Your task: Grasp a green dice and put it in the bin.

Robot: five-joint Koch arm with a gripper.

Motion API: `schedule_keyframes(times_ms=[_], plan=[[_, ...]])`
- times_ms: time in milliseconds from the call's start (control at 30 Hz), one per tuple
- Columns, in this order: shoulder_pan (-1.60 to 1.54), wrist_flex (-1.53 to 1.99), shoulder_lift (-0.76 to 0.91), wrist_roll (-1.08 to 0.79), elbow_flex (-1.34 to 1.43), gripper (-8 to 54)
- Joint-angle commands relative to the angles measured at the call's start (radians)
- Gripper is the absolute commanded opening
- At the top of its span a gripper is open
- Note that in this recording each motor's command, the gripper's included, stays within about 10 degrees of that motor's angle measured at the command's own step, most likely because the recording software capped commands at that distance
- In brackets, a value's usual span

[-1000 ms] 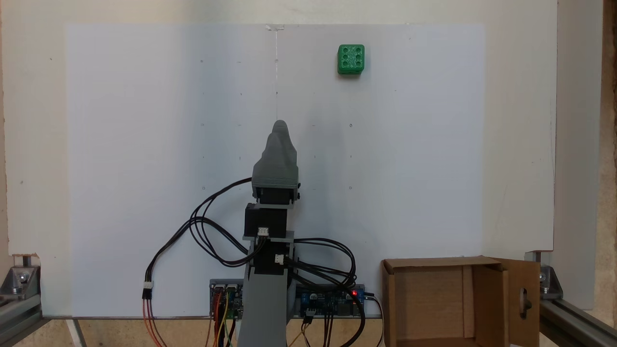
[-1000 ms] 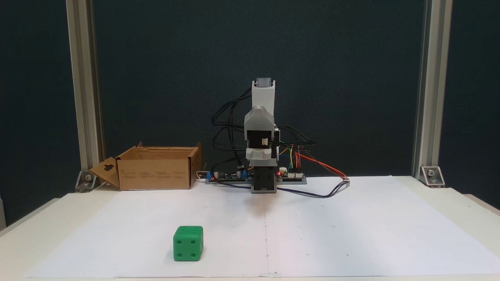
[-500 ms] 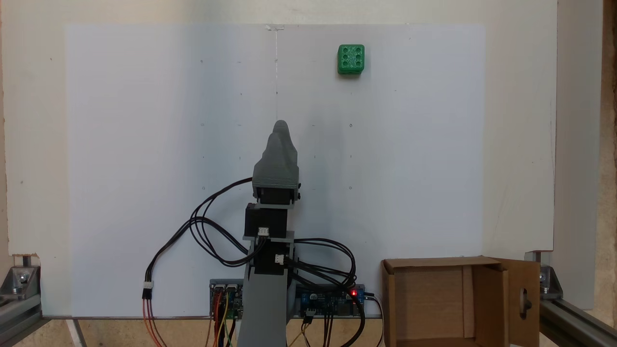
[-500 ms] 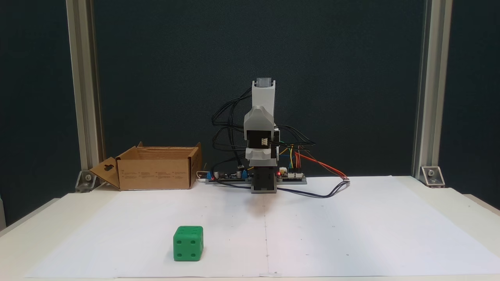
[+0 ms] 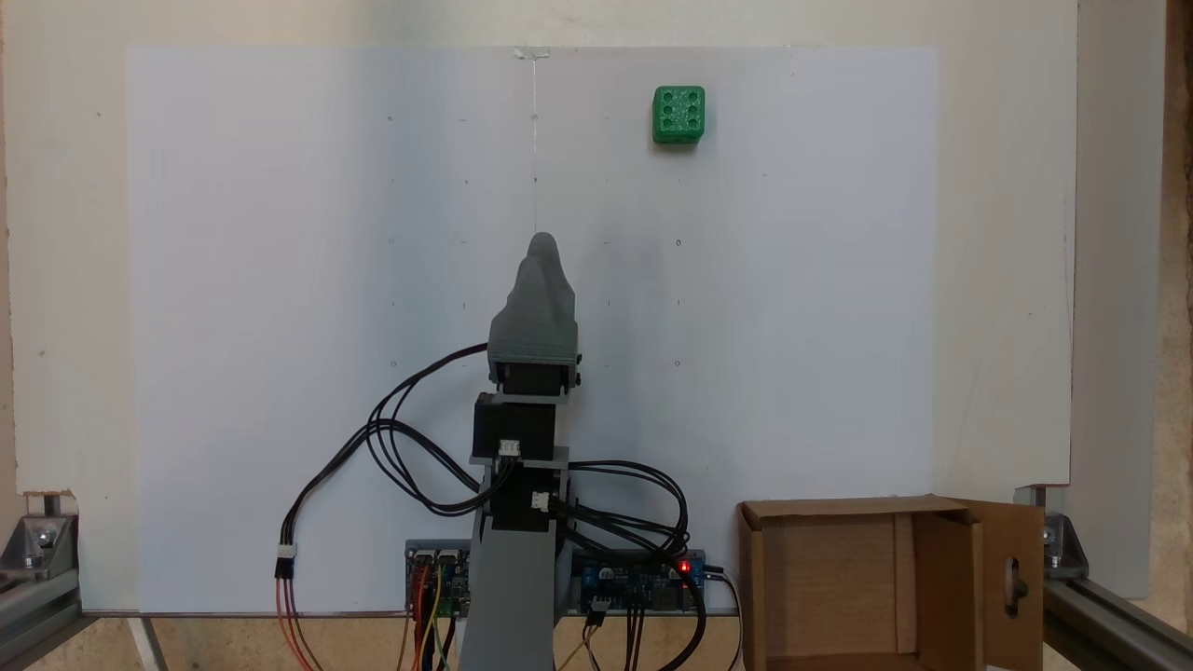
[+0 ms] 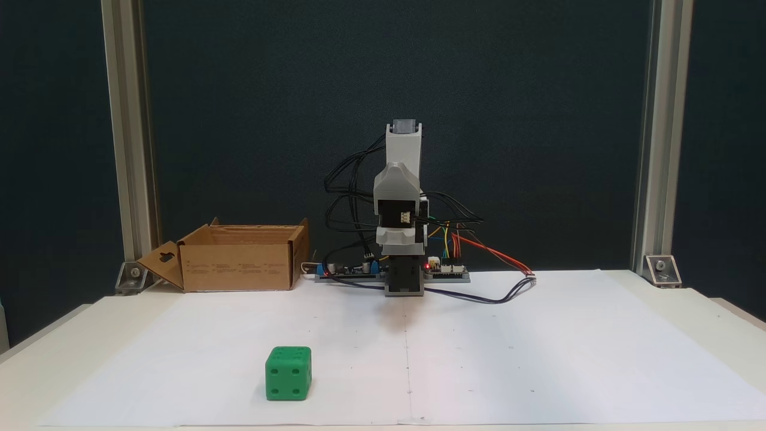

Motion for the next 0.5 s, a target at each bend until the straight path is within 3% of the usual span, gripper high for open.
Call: schedule_keyframes(times_ms=[0, 467], plan=[[0.000, -0.048, 0.107, 0.018, 0.048, 44.6], [-0.003, -0.028, 0.107, 0.015, 0.028, 42.3]])
